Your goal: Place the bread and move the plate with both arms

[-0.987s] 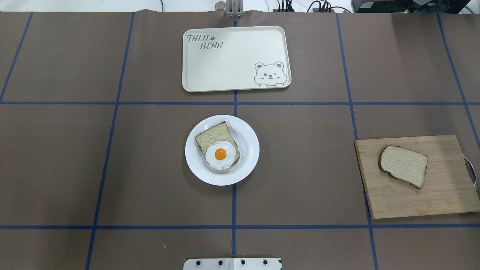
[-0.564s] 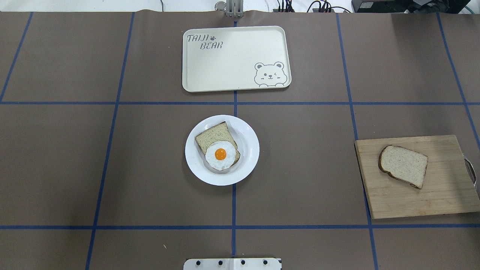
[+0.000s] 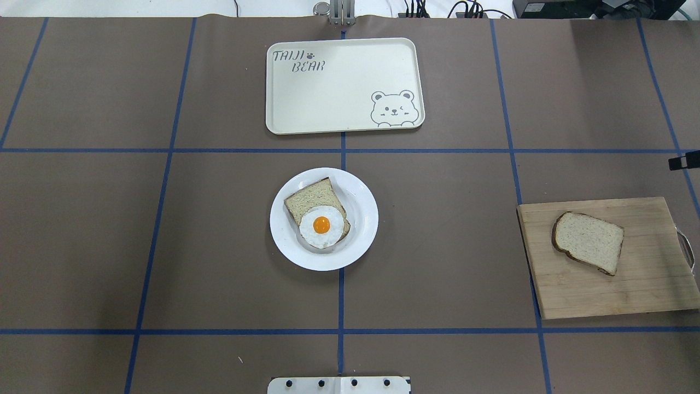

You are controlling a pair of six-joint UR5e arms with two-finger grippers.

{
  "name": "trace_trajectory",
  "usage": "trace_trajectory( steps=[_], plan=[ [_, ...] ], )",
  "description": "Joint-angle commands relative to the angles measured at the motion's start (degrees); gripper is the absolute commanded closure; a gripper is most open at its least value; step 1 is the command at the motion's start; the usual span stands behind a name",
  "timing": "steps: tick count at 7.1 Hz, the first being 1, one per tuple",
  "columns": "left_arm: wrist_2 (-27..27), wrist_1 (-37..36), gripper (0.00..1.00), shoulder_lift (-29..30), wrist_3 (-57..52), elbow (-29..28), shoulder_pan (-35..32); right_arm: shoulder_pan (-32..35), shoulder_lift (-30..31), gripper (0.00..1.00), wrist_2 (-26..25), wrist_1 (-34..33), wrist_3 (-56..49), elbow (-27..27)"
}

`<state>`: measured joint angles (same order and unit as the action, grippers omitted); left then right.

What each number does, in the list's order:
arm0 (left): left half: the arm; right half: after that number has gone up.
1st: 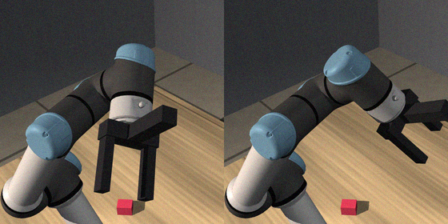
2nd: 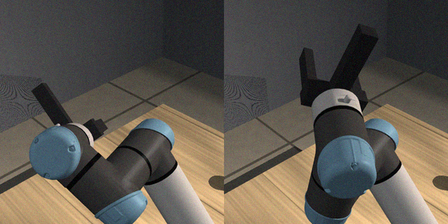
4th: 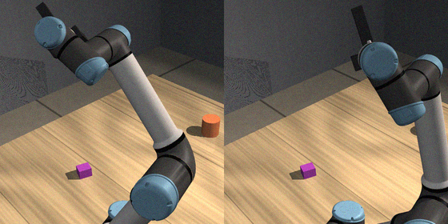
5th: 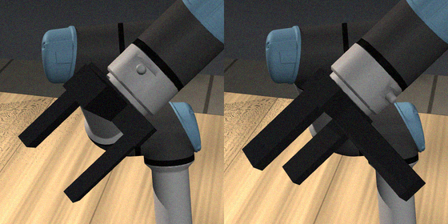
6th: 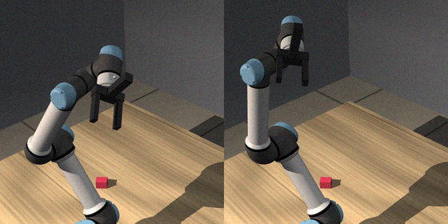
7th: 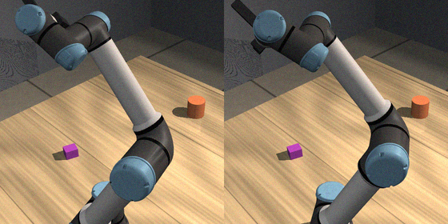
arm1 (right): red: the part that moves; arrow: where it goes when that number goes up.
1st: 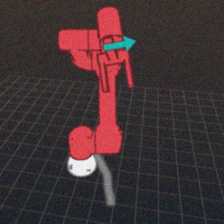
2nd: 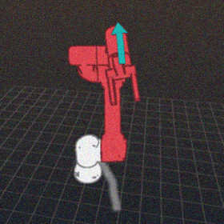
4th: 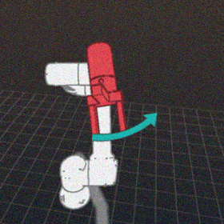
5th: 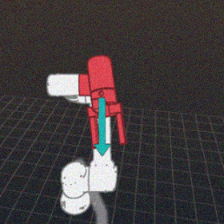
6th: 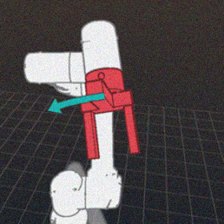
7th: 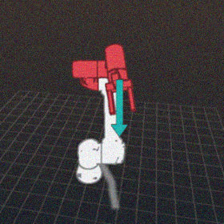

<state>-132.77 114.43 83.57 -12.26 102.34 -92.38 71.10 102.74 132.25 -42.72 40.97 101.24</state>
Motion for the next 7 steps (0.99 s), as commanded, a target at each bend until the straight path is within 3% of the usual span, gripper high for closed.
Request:
trace_trajectory(
  steps=[1, 3, 5, 6, 7],
  plan=[
    [0.0, 0.1, 0.02, -0.1, 0.0, -0.2, 0.0, -9.4, 6.1, 0.02, -9.2, 14.3, 20.1, 0.1],
    [0.0, 0.2, 0.02, -0.1, 0.0, -0.1, 0.0, -23.1, 7.0, 0.04, -24.5, 17.2, 31.5, 0.1],
    [0.0, 0.2, 0.02, -0.1, 0.0, -0.1, 0.0, -31.2, 9.1, 0.25, -35.8, 17.4, 35.7, 0.4],
    [0.0, 0.2, 0.02, -0.7, 0.0, -0.1, 0.0, -31.7, 9.9, 0.36, -36.3, 17.4, 35.7, 0.4],
    [0.0, 0.3, 0.02, -1.0, 0.0, 0.1, 0.0, -32.9, 10.0, 0.38, -37.6, 17.4, 35.7, 0.4]
  ],
)
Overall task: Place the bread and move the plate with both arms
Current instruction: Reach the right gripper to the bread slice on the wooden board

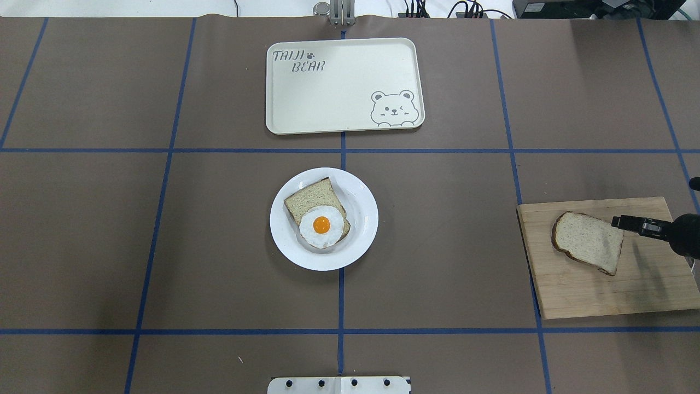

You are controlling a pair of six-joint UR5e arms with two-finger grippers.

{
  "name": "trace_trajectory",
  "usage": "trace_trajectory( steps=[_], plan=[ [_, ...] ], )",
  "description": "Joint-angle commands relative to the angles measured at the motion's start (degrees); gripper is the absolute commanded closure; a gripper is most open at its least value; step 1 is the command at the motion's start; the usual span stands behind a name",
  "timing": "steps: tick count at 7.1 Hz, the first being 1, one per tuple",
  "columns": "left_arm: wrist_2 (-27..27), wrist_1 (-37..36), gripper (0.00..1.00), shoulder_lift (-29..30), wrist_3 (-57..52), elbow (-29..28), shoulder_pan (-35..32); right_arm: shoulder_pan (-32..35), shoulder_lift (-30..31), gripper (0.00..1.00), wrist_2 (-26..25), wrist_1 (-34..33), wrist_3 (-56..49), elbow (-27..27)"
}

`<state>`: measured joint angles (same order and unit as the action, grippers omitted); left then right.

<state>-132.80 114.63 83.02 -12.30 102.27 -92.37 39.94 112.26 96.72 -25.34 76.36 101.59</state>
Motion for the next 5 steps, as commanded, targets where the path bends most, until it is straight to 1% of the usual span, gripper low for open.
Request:
trace_trajectory(
  steps=[1, 5],
  plan=[
    [0.0, 0.1, 0.02, -0.5, -0.1, 0.0, 0.0, -2.7, 0.5, 0.38, -2.9, -0.2, 0.3, 0.0],
    [0.0, 0.2, 0.02, -0.8, -0.2, 0.0, 0.0, -6.2, 0.4, 0.41, -6.1, -0.8, 0.2, 0.0]
  ],
)
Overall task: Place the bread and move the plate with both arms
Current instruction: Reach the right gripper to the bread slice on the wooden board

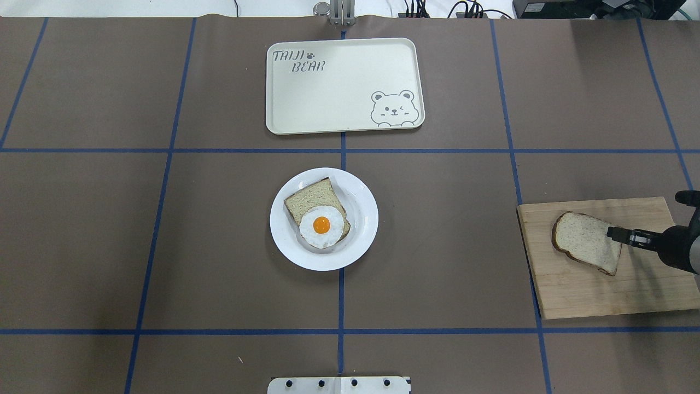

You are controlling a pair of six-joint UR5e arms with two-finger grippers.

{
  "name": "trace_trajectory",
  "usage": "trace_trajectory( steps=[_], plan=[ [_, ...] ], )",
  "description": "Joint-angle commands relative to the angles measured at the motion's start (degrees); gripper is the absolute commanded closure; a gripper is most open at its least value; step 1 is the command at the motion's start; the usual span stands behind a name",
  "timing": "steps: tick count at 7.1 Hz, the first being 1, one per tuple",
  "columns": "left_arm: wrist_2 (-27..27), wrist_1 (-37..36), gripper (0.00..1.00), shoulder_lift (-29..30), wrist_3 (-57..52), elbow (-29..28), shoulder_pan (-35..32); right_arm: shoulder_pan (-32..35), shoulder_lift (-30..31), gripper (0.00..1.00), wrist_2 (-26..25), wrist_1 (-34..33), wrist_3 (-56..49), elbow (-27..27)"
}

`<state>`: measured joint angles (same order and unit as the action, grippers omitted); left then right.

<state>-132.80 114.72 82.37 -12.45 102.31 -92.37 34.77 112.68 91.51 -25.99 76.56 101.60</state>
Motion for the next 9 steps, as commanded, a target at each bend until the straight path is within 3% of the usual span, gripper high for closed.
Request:
trace_trajectory(
  steps=[1, 3, 4, 5, 9],
  plan=[
    [0.0, 0.1, 0.02, -0.1, 0.0, 0.0, 0.0, -1.5, 0.0, 0.44, -1.2, -0.2, 0.0, 0.0],
    [0.0, 0.1, 0.02, -0.1, 0.0, -0.1, 0.0, -2.3, 0.0, 0.56, -1.3, -1.1, -0.4, 0.0],
    [0.0, 0.1, 0.02, -0.2, 0.0, -0.1, 0.0, -2.3, 0.1, 0.89, -1.2, -1.3, -0.9, 0.1],
    [0.0, 0.1, 0.02, -0.2, 0.0, -0.1, 0.0, -2.3, 0.3, 1.0, -1.2, -1.3, -1.2, 0.2],
    [0.0, 0.1, 0.02, -0.5, 0.0, -0.1, 0.0, -1.9, 2.3, 1.0, 1.3, -1.3, -4.3, 3.0]
  ],
)
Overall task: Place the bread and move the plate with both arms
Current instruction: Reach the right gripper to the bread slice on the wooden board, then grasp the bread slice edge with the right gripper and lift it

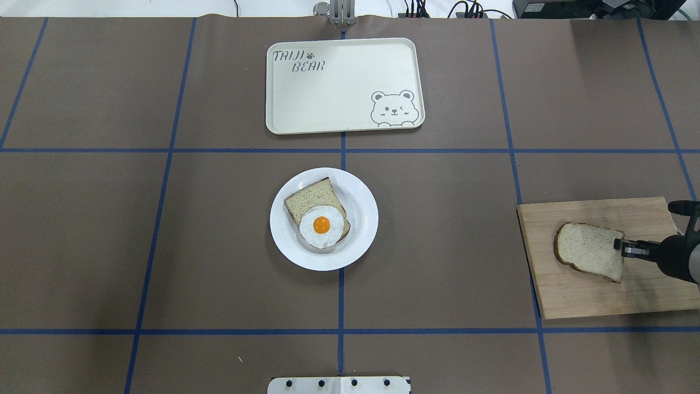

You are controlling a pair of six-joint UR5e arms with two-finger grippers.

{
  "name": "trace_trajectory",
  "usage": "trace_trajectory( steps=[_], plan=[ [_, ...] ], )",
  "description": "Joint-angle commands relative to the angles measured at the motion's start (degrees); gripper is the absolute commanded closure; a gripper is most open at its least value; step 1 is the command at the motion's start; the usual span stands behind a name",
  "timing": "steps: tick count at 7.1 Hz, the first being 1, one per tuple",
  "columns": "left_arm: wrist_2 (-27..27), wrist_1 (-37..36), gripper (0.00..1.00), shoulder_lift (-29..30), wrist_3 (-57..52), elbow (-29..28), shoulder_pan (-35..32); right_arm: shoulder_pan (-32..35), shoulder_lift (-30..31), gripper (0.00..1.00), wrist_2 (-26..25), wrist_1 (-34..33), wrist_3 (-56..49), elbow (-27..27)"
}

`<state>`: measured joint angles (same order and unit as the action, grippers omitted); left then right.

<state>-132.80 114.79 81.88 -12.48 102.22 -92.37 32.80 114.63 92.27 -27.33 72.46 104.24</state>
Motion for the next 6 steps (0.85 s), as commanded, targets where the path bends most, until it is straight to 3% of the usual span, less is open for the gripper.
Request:
trace_trajectory(
  steps=[1, 2, 6],
  plan=[
    [0.0, 0.0, 0.02, -0.1, 0.0, 0.0, 0.0, 0.2, 0.2, 1.0, 1.0, 0.1, -0.2, 0.4],
    [0.0, 0.0, 0.02, -0.1, 0.0, 0.0, 0.0, 1.6, 0.2, 1.0, 3.1, 0.1, -0.2, 1.0],
    [0.0, 0.0, 0.02, -0.1, 0.0, 0.1, 0.0, 15.6, -2.5, 1.0, 21.5, 0.6, -4.8, 2.5]
  ],
)
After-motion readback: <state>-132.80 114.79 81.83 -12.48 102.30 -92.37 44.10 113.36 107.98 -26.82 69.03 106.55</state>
